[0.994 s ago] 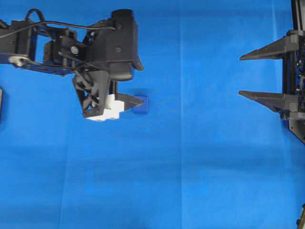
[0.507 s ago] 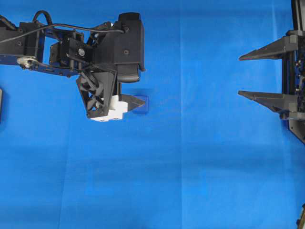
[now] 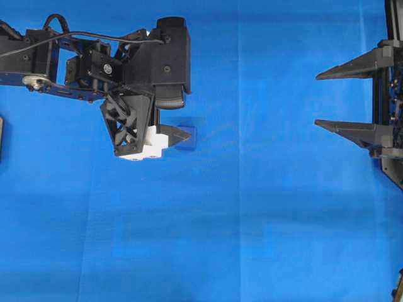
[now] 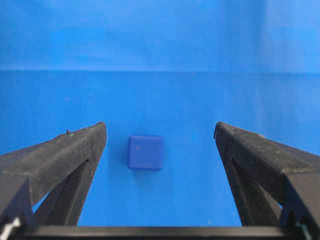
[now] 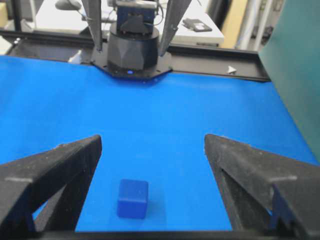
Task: Handover the blue block to the right arm after grasping it with the left arm, then place it in the designated position.
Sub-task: 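Lower the open left gripper around the blue cube, then close the left gripper on the blue cube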
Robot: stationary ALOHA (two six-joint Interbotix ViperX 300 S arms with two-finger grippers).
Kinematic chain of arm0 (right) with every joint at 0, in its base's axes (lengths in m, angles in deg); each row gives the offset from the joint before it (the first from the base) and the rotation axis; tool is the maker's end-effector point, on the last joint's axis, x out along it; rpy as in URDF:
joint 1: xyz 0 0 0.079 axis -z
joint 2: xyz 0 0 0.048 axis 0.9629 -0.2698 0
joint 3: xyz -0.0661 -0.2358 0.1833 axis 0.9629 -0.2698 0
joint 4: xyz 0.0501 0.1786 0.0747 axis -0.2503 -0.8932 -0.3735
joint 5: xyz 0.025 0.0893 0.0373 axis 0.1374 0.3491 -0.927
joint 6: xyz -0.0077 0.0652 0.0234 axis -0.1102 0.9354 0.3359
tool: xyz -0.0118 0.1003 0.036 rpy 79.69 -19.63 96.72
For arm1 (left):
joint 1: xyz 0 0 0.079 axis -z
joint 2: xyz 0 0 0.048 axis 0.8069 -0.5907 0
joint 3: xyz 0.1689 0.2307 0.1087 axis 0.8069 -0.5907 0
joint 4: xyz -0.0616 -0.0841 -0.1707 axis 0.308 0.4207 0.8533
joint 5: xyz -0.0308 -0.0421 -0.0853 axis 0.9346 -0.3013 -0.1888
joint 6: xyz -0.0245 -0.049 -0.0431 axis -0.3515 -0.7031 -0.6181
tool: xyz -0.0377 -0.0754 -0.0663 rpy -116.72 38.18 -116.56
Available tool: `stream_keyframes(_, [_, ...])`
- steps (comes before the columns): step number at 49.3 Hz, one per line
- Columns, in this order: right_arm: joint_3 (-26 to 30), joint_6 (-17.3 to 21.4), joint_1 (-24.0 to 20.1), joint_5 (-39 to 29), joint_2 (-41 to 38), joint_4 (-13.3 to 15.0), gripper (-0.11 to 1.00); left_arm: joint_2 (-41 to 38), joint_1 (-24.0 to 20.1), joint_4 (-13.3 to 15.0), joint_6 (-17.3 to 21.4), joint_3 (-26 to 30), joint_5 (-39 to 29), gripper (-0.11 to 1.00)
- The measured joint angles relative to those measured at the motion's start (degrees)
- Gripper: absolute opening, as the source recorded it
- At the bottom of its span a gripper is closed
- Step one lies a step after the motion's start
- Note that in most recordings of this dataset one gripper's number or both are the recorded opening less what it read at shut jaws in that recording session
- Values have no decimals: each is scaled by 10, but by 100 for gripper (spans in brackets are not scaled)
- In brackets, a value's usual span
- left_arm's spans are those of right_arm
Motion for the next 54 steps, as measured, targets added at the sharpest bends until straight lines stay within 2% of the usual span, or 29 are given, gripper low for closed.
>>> stream_keyframes(40, [0, 0, 0, 0, 0, -1, 97, -1, 0, 1, -4, 0, 0, 93])
stream_keyframes(46, [0, 0, 1, 0, 0, -1, 97, -8, 0, 0, -6, -11, 3, 93])
stream_keyframes(54, [0, 0, 0, 0, 0, -1, 97, -21, 0, 1, -7, -49, 46, 93])
